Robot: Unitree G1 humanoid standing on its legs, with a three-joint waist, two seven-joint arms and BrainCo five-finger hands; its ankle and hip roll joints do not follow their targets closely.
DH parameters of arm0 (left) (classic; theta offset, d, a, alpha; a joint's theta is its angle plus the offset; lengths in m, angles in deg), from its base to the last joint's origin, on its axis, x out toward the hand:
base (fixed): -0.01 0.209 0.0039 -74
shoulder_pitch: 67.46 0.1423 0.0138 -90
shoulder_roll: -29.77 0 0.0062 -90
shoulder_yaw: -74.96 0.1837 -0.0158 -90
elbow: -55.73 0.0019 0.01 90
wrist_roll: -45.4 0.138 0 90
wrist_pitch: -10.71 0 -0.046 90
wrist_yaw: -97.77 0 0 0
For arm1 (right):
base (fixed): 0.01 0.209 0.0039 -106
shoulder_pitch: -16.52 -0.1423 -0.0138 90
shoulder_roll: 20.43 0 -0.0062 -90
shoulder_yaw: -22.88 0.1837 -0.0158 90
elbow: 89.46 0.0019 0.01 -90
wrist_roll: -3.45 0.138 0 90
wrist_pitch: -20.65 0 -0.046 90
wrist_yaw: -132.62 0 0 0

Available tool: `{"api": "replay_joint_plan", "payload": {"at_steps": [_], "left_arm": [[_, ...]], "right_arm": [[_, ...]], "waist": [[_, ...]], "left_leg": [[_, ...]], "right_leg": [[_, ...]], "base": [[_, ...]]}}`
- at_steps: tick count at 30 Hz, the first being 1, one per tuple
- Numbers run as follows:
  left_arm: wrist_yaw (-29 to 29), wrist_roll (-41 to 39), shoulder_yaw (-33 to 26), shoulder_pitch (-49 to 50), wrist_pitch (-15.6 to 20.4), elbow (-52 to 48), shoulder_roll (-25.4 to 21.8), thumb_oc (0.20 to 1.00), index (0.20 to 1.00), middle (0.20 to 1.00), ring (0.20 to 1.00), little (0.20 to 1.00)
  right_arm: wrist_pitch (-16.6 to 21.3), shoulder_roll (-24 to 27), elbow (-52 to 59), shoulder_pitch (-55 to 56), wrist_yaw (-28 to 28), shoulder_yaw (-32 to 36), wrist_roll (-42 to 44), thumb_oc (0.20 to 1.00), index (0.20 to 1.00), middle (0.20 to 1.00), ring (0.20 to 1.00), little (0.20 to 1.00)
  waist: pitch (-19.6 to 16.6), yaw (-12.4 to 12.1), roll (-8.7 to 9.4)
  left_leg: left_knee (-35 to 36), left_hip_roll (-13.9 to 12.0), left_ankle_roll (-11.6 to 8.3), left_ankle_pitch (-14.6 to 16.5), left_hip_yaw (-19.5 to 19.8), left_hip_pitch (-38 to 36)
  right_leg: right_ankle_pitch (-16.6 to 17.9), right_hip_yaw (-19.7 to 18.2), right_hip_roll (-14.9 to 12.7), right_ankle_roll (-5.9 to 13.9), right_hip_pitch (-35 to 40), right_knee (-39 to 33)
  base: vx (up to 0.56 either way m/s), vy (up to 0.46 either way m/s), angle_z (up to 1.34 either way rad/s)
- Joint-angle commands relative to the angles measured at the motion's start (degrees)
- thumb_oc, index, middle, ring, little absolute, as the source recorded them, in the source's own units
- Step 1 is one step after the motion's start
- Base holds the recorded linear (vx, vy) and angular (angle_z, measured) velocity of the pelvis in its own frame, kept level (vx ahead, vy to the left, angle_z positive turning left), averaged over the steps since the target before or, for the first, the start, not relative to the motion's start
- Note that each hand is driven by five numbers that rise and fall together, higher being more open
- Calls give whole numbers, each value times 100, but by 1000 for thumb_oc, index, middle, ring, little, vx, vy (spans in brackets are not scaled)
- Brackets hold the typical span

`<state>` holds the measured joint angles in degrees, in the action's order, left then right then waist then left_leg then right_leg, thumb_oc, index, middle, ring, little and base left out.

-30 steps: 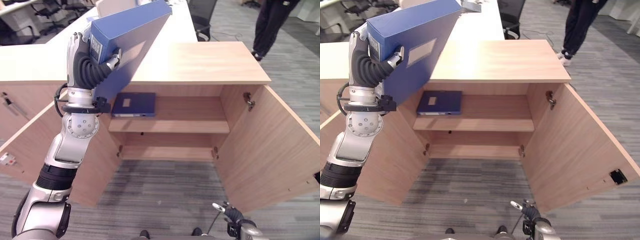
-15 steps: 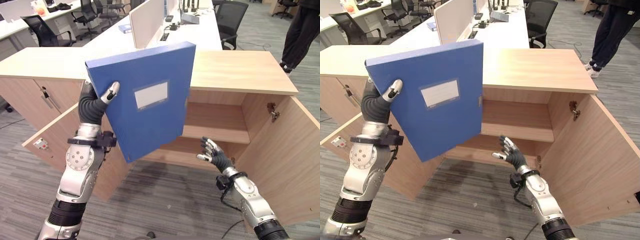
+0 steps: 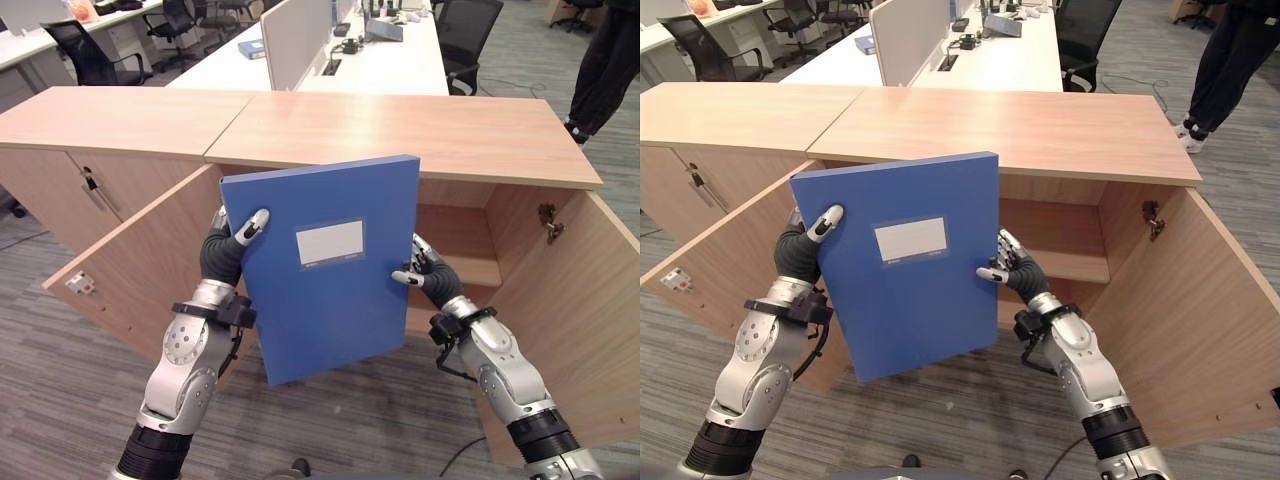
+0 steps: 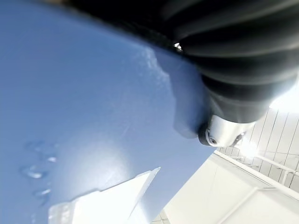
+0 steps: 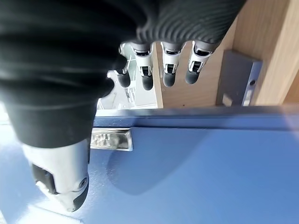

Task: Put the empty folder in the office cabinet

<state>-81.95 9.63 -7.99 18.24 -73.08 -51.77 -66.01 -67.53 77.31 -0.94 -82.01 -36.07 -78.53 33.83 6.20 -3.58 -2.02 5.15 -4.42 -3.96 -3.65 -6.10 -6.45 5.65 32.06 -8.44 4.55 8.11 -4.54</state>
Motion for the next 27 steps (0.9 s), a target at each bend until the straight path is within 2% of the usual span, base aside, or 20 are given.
{"api": "replay_joint_plan", "payload": {"at_steps": [1,6,10,15,17,18,19,20,23,27], "left_arm": [[-214,-393,134,-196,228,-247,-82,200,200,200,200,200],[-329,-597,367,-223,105,-304,-49,200,200,200,200,200],[-543,-741,617,-323,17,-349,-69,200,200,200,200,200],[-898,-925,1012,-733,-99,-302,-206,200,200,200,200,200],[-1102,-954,1136,-813,-130,-321,-334,200,200,200,200,200],[-1172,-967,1161,-844,-157,-327,-386,200,200,200,200,200],[-1205,-959,1180,-866,-154,-330,-420,200,200,200,200,200],[-1234,-940,1194,-903,-157,-312,-457,200,200,200,200,200],[-1334,-950,1211,-935,-174,-288,-499,200,200,200,200,200],[-1387,-948,1200,-958,-178,-265,-452,200,200,200,200,200]], "right_arm": [[176,23,525,-587,94,-166,252,1000,1000,1000,1000,1000],[107,-57,501,-710,167,-266,298,1000,1000,1000,1000,1000],[-63,-91,420,-697,438,-534,522,1000,1000,1000,1000,1000],[-373,357,216,-750,1020,-896,765,1000,1000,1000,1000,1000],[-519,735,216,-812,1401,-1111,793,1000,1000,1000,1000,1000],[-573,865,216,-847,1517,-1178,755,743,743,743,743,743],[-605,954,224,-872,1602,-1237,747,520,520,520,520,520],[-638,1036,195,-909,1660,-1274,769,200,200,200,200,200],[-707,1182,190,-969,1850,-1372,758,200,200,200,200,200],[-794,1129,97,-1022,1996,-1488,782,200,200,200,200,200]], "waist": [[-5,-15,180],[10,-16,172],[15,7,177],[17,36,212],[6,32,229],[-18,37,243],[-23,37,245],[-28,41,243],[-26,40,235],[-24,32,234]], "left_leg": [[-15,-34,-213,438,-221,-10],[-15,-51,-212,427,-228,-16],[-15,-52,-221,416,-230,-11],[-15,-39,-254,405,-140,-13],[-15,-47,-269,430,-132,-69],[-15,-36,-260,405,-126,-42],[-15,-39,-263,404,-127,-42],[-15,-46,-266,395,-127,-41],[-15,-56,-273,370,-135,-17],[-15,-68,-272,364,-148,30]], "right_leg": [[-674,-269,-279,447,277,394],[-655,-263,-296,463,239,418],[-661,-272,-298,460,228,467],[-658,-270,-278,451,303,382],[-681,-284,-258,456,345,363],[-653,-276,-263,460,329,346],[-655,-277,-263,462,328,345],[-652,-286,-262,463,324,343],[-650,-309,-262,470,299,344],[-635,-331,-264,474,234,373]], "base": [[0,0,0],[0,0,0],[0,0,0],[4,-5,2],[28,-25,8],[15,-13,4],[0,0,0],[0,0,0],[0,0,0],[0,0,0]]}}
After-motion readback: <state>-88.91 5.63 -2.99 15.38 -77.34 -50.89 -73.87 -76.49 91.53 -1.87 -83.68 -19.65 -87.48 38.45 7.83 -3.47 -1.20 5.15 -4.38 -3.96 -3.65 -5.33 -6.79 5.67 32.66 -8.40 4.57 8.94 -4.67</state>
